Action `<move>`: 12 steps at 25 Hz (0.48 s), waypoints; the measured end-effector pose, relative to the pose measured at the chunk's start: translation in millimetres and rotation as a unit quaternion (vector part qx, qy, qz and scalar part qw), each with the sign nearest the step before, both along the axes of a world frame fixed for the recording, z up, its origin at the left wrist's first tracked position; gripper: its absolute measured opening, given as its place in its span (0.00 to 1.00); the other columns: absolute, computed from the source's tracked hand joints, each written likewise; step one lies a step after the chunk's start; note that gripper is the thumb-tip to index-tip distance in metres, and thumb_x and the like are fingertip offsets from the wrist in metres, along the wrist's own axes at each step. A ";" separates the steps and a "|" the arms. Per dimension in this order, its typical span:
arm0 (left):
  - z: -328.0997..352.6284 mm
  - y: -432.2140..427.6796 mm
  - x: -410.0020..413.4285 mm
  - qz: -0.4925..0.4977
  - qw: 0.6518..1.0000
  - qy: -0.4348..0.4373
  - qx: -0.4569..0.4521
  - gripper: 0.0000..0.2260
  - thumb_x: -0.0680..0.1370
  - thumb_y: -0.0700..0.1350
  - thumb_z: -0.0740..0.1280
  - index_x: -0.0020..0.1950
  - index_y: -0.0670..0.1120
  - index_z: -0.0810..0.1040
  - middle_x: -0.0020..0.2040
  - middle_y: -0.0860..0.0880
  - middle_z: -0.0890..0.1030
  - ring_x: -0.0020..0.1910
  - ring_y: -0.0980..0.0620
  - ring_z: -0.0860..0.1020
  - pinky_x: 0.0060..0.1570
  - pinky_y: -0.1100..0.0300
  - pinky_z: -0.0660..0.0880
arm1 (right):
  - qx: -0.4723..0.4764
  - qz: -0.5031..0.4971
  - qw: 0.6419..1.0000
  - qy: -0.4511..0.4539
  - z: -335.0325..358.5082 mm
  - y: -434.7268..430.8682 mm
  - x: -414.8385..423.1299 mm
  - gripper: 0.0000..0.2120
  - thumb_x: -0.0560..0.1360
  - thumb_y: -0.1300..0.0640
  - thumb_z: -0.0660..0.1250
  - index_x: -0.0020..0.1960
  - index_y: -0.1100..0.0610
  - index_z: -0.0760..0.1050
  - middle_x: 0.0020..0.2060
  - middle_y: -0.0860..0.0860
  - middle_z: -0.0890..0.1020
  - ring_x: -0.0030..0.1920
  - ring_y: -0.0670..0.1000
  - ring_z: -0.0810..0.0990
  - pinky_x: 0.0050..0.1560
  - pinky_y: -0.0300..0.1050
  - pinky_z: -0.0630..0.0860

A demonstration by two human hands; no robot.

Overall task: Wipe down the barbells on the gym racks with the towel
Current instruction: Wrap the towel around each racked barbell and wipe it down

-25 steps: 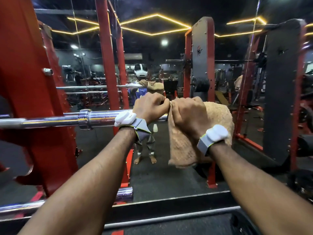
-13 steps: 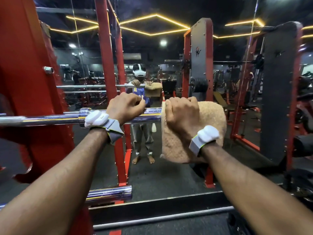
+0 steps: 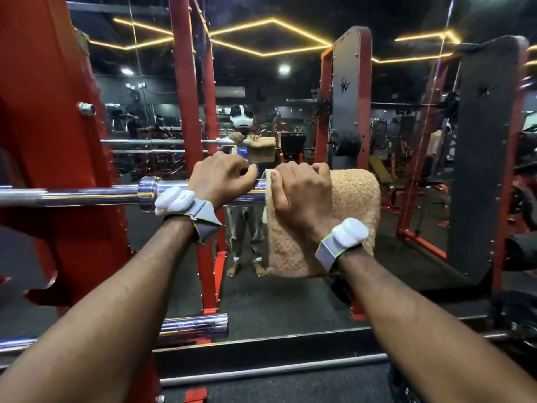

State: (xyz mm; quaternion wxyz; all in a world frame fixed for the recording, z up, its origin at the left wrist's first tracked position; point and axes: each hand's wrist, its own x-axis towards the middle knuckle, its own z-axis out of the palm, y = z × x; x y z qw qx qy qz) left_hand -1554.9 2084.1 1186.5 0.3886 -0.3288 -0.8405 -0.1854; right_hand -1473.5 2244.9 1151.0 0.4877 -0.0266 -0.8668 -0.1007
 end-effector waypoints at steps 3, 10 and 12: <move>-3.7 -2.3 -0.8 -0.004 1.000 0.011 0.001 0.22 0.77 0.60 0.57 0.36 0.43 0.74 0.30 0.45 0.76 0.37 0.39 0.77 0.34 0.54 0.70 | 0.070 0.039 0.994 -0.080 12.4 26.7 8.3 0.21 0.83 0.45 0.48 0.49 0.54 0.76 0.43 0.54 0.82 0.43 0.59 0.80 0.45 0.55 0.69; -4.4 0.2 0.0 0.003 1.000 0.016 0.011 0.21 0.76 0.61 0.59 0.37 0.45 0.76 0.32 0.47 0.78 0.40 0.40 0.78 0.34 0.55 0.68 | -0.132 -0.026 0.948 -0.288 54.4 4.6 -28.8 0.24 0.83 0.45 0.45 0.63 0.54 0.76 0.64 0.58 0.79 0.63 0.60 0.77 0.51 0.53 0.64; -2.1 -1.8 -0.1 -0.005 1.000 -0.001 0.017 0.20 0.75 0.60 0.60 0.35 0.45 0.75 0.30 0.47 0.76 0.38 0.41 0.77 0.33 0.55 0.67 | -0.063 -0.015 0.988 -0.143 29.3 -6.8 -16.1 0.23 0.83 0.47 0.48 0.52 0.54 0.80 0.51 0.57 0.84 0.52 0.61 0.82 0.47 0.53 0.65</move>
